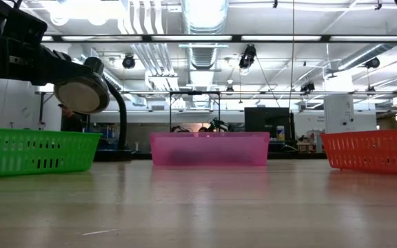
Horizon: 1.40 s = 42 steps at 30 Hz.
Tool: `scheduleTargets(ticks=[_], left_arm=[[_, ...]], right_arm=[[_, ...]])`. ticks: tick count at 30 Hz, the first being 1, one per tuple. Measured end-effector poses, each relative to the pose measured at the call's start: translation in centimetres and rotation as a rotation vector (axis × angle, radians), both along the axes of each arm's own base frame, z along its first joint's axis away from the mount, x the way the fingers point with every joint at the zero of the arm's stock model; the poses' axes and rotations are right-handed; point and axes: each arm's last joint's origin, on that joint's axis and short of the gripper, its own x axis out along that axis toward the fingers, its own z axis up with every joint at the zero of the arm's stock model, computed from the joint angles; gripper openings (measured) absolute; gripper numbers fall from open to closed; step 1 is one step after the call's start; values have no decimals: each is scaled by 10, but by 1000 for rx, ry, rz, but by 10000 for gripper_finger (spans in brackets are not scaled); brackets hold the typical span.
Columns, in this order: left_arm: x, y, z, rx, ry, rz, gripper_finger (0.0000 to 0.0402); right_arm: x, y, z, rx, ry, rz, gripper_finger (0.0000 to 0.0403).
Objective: Pick and place items into bin
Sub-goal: Put the top card reader box into the orange bin
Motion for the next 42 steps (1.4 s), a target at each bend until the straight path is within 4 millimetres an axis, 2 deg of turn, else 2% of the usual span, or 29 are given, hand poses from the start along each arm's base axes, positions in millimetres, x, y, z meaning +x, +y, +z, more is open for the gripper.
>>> scheduleTargets(ticks=[4,12,18,27,32,42], left_arm=[[0,0,0,0,-1,0,0],[0,0,0,0,0,0,0],[0,0,0,0,0,0,0],[0,0,0,0,2,0,0],[0,0,0,0,4,0,0],[0,0,0,0,5,0,0]], right_arm=[[-1,-3,12,-2,-60,63,270],[9,6,25,65,-123,372,252],[16,7,31,82,-146,350,236],[18,8,25,100,-164,106,223],[23,10,22,139,-202,101,223],[18,5,1,166,-208,46,224]])
